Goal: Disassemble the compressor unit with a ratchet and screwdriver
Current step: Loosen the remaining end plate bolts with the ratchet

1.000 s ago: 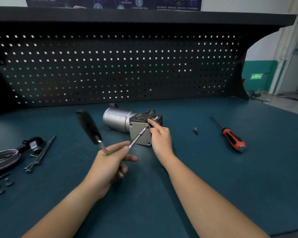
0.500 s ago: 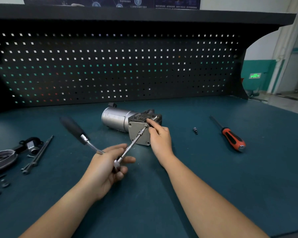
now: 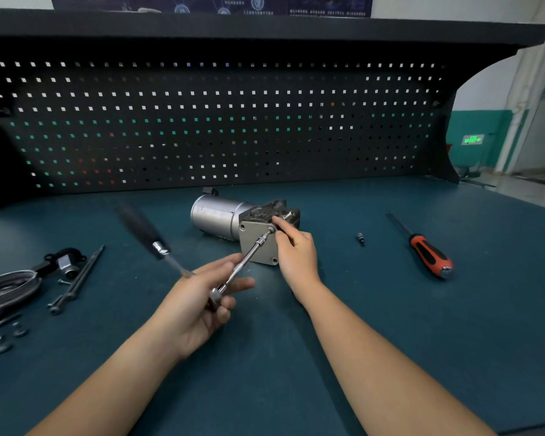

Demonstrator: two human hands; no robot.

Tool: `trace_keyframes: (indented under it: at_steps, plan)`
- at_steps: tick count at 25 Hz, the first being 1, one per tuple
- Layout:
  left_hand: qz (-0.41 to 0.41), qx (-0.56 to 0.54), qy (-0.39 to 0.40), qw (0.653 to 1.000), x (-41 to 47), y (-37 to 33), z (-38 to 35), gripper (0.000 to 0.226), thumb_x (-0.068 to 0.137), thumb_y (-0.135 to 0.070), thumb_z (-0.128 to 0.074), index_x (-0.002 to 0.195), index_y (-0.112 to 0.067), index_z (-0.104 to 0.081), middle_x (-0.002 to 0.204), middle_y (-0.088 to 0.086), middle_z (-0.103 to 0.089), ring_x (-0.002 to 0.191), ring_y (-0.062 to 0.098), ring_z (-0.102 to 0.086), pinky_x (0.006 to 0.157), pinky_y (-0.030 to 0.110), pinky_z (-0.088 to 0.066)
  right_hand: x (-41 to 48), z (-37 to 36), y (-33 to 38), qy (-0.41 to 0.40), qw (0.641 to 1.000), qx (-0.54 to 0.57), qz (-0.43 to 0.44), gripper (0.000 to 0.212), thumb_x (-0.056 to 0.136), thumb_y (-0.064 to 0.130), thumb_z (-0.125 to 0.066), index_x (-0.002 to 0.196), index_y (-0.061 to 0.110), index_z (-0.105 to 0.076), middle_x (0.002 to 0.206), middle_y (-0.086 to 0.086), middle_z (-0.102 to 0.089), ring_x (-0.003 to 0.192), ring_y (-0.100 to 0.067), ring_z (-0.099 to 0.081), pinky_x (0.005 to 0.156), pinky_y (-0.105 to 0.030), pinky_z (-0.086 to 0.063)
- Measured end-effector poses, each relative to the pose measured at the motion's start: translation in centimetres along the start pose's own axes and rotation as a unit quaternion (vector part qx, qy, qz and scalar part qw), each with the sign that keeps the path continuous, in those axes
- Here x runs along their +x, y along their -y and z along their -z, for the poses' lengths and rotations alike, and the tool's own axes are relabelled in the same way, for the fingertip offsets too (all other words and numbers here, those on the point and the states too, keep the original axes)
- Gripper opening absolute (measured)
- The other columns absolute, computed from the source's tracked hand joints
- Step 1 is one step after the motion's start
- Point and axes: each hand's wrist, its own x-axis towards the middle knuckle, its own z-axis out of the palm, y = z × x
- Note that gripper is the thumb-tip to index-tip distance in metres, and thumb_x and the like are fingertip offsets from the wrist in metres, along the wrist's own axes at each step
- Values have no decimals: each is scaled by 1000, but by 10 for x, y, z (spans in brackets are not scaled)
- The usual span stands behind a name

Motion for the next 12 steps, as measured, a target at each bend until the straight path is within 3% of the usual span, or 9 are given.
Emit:
trace_keyframes:
  at_steps: [2,4,6,7,8,9,10,11,12]
  plan:
    - [97,-152,8,984,3,-6,2,20,95,-18,-44,95,-10,-62,60,8,-65,27,2,-34,25,10,-28,0,0,0,0,1000,0,-2,33,95,17,-45,121,30,-62,104,1,-42,74,6,-46,61,8,-28]
    - [93,-138,4,986,3,-7,3,20,95,-17,-44,93,-9,-62,57,7,-64,27,2,-33,26,9,-27,0,0,0,0,1000,1,-2,33,95,17,-45,120,30,-62,104,1,-42,74,6,-46,61,9,-28]
    - [11,-18,-10,1000,2,-2,2,16,94,-14,-48,94,-12,-65,57,5,-65,29,5,-35,30,10,-28,0,0,0,-3,1000,0,-2,33,95,17,-46,120,30,-62,105,1,-43,74,7,-46,61,9,-27]
    - [-60,76,-18,995,1,2,2,16,94,-13,-49,99,-15,-65,57,2,-66,32,7,-38,33,12,-30,1,0,0,-4,1000,-1,-2,33,95,16,-46,120,29,-62,105,0,-43,74,7,-46,61,9,-27]
    - [-141,203,-26,969,-2,5,1,17,94,-13,-51,104,-18,-63,59,-2,-67,36,8,-42,36,15,-35,1,0,0,-4,1000,-2,-2,33,95,16,-45,120,29,-62,106,0,-43,74,7,-46,62,8,-27]
    - [-218,351,-37,910,-3,8,2,19,93,-16,-53,109,-22,-60,64,-5,-68,44,9,-49,43,18,-41,1,0,0,-2,1000,-3,-3,33,95,16,-45,120,29,-62,106,0,-43,74,7,-45,62,7,-28]
    - [-276,490,-57,825,-2,11,4,25,91,-19,-53,115,-27,-56,72,-7,-69,57,12,-57,54,22,-45,1,0,0,-1,1000,-4,-2,33,95,16,-45,120,29,-62,106,0,-43,74,7,-45,63,5,-29]
    - [-306,599,-81,736,-1,13,6,33,91,-22,-52,123,-30,-51,84,-7,-69,73,19,-62,66,27,-47,1,0,0,0,1000,-4,-1,33,95,16,-45,120,29,-62,107,-1,-43,74,7,-45,63,4,-29]
    - [-328,649,-102,679,-1,14,6,40,90,-22,-49,129,-33,-45,94,-6,-68,85,26,-61,73,31,-47,1,1,0,1,1000,-4,-1,33,95,16,-44,120,29,-62,107,-1,-43,74,7,-45,63,5,-30]
